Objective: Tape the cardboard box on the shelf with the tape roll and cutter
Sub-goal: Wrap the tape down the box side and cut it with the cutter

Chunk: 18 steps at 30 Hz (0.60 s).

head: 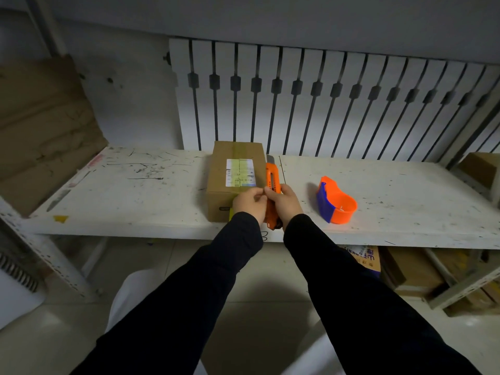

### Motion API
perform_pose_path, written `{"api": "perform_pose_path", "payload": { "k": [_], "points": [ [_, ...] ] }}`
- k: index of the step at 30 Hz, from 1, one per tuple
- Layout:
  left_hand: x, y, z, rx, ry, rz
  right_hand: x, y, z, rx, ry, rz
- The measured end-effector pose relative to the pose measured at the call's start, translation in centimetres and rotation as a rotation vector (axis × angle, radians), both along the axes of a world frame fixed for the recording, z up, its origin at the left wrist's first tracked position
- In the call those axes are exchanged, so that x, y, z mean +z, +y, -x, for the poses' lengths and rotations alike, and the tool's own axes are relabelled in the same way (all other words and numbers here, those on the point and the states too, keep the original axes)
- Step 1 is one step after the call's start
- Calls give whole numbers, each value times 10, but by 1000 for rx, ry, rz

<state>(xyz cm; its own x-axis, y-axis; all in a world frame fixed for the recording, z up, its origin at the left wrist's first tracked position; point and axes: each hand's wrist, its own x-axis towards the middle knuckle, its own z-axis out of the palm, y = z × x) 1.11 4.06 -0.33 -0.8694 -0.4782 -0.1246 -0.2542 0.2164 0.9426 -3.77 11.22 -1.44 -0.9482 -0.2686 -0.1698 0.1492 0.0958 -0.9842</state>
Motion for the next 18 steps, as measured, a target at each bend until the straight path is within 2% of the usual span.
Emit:
{"api": "perform_pose_path", "payload": {
  "k": [4,6,10,18],
  "points": [
    [-13,-16,-3,170,-25,248,-1,-4,-1,-19,68,-111],
    [-20,-23,-5,222,-62,282,-2,-8,-1,9,123,-151],
    [-29,-32,-8,269,-148,203,-1,-22,-2,57,209,-216],
    [-32,-32,-6,196,-224,-84,-8,-43,6,104,305,-440]
  ]
}}
